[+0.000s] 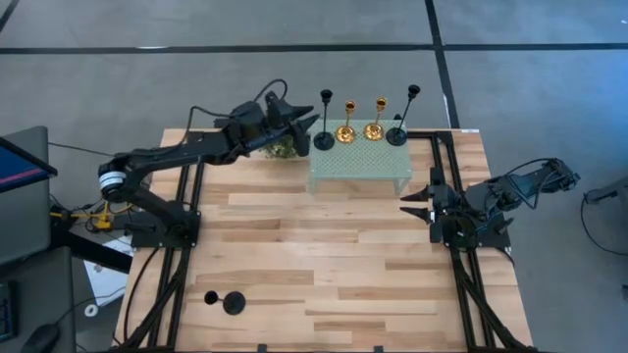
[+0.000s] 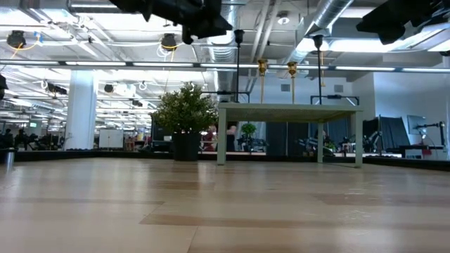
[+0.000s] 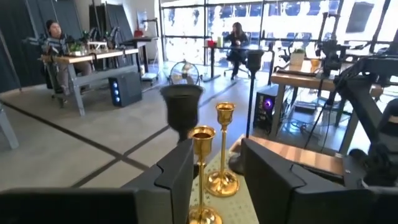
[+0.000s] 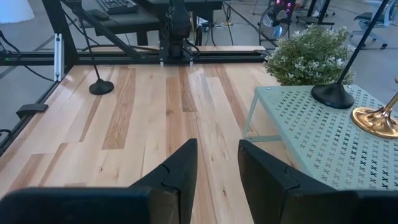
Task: Pick & Place candle stick holders
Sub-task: Adjust the right black candle holder on the shelf
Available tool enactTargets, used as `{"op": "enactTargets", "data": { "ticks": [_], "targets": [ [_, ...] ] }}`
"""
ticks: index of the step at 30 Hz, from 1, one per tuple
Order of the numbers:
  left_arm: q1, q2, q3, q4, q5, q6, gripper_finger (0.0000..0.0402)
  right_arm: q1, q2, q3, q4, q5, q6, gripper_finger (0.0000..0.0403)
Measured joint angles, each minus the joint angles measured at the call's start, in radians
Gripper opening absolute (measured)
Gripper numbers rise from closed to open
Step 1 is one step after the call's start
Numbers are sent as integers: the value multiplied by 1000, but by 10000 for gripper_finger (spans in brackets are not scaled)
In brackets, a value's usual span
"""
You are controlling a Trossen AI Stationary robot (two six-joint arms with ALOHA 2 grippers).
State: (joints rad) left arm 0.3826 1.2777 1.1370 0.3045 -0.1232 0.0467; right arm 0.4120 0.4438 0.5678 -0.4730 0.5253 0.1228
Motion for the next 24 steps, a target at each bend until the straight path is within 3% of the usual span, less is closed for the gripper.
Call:
{"op": "enactTargets", "data": {
  "ticks": [13,20,24],
  "targets": [
    [-89,-80,0,-252,-3,10,89,0,0,0,2,4,0,107],
    [-169,-87,-26,-325,-34,72,39,-1,0,0,-4,217,42,107],
    [-248,-119,-107,-321,-53,85,11,-1,0,0,-27,235,54,107]
  ]
}}
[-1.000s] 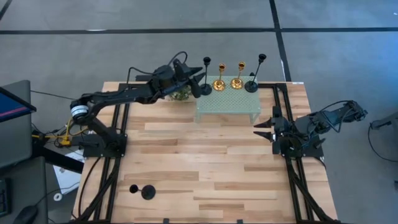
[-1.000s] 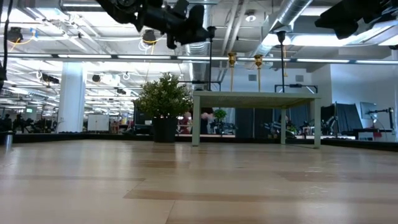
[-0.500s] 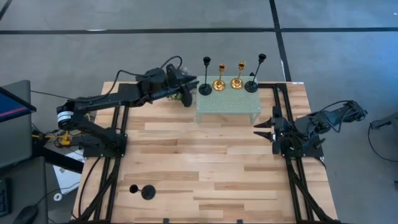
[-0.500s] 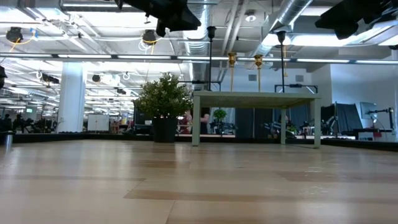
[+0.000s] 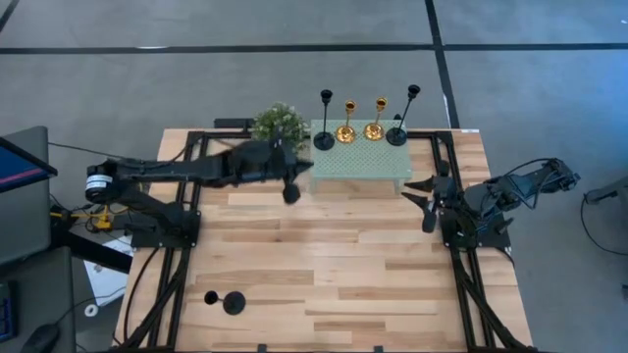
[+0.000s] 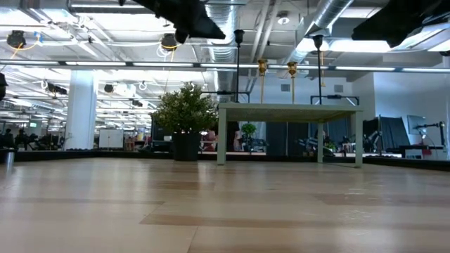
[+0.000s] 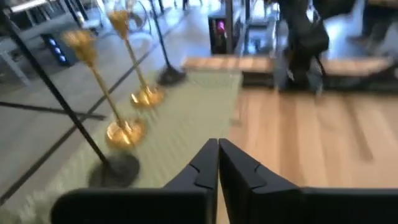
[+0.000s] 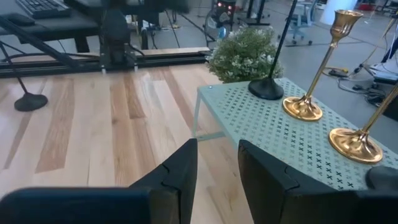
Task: Pick & Place candle stick holders
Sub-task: Adjust the right black candle holder on the shelf
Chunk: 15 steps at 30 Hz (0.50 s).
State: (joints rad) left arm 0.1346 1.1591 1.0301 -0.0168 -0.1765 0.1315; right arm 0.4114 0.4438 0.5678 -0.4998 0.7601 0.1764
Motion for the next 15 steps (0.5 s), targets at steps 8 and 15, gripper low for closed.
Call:
{"op": "enactTargets", "data": {
  "ticks": [8,15],
  "targets": [
    [-144,-174,-289,144,-319,1,5,0,0,0,0,0,0,107],
    [-237,-340,-517,387,-172,150,6,-6,1,-33,18,4,0,107]
  ]
}}
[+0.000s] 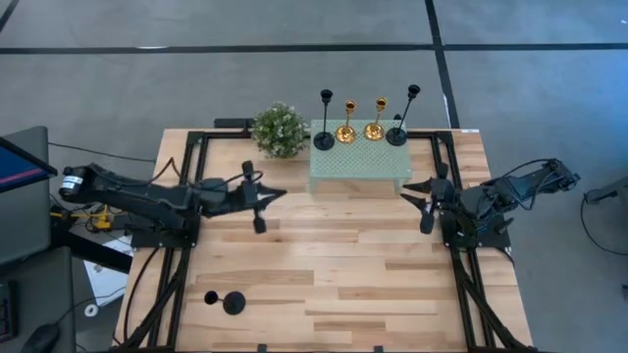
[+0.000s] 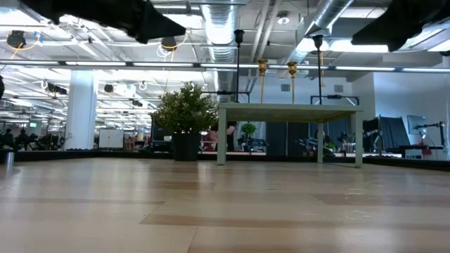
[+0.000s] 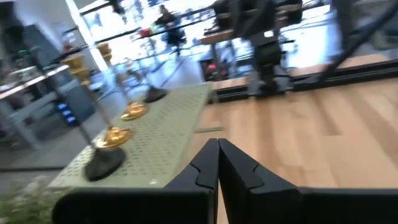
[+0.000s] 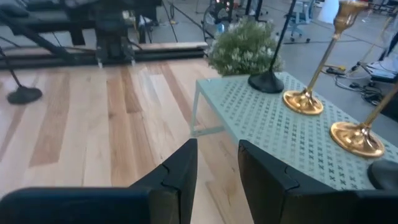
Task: Pick & Place candle stick holders
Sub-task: Adjust the right black candle holder on the shelf
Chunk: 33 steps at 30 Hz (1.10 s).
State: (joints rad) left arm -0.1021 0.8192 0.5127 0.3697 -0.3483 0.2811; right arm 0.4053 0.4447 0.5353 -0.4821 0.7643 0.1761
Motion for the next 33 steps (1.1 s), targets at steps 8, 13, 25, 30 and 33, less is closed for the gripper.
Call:
{"op": "enactTargets", "data": {
  "ticks": [8,13,25,30,33],
  "targets": [
    [-29,-52,-72,19,24,1,7,-63,14,-7,106,94,108,107],
    [-28,-54,-72,20,16,24,7,-99,44,-8,97,307,79,100],
    [-23,-83,-71,66,-2,77,8,-333,111,-8,193,358,-32,96],
    [-23,-75,-71,68,-3,77,8,-481,168,-8,310,269,-132,117],
    [-23,-71,-71,62,-2,77,8,-572,180,-8,314,225,-150,126]
  ]
}}
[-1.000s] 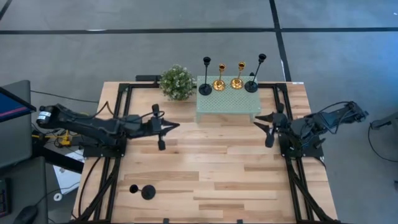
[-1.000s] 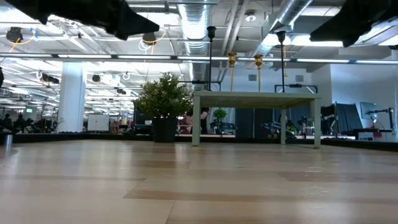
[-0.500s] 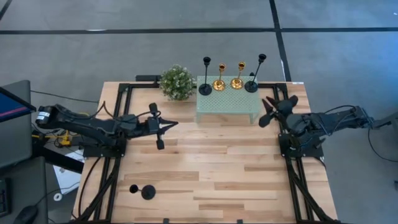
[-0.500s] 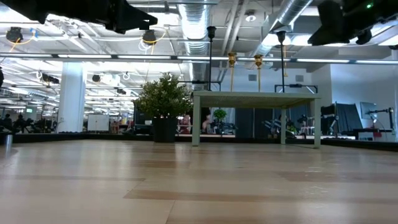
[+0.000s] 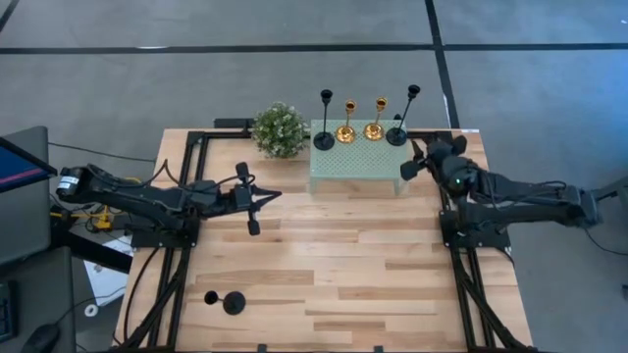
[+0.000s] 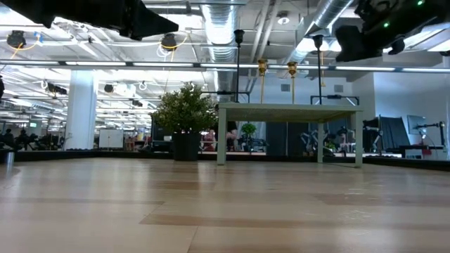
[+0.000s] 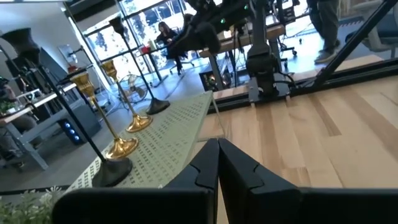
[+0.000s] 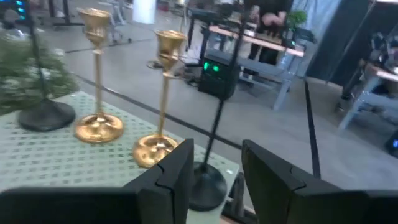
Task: Pick & Place candle stick holders
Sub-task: Adjust the right black candle holder on the shelf
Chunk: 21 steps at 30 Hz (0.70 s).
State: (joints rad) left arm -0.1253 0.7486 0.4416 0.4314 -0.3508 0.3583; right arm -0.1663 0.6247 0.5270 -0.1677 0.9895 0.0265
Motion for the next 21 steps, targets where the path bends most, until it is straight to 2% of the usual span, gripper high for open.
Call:
{"op": "enactTargets", "data": {
  "ticks": [2,8,14,18,21],
  "targets": [
    [0,0,0,6,0,0,8,-61,0,0,3,-70,-4,129],
    [0,2,0,3,0,0,8,-262,-3,0,86,-405,-67,126],
    [0,2,0,4,0,0,8,-449,14,0,96,-573,-82,123],
    [0,2,0,4,0,0,8,-563,42,0,103,-789,-80,123],
    [0,2,0,3,0,0,8,-626,74,0,121,-877,-51,124]
  ]
}}
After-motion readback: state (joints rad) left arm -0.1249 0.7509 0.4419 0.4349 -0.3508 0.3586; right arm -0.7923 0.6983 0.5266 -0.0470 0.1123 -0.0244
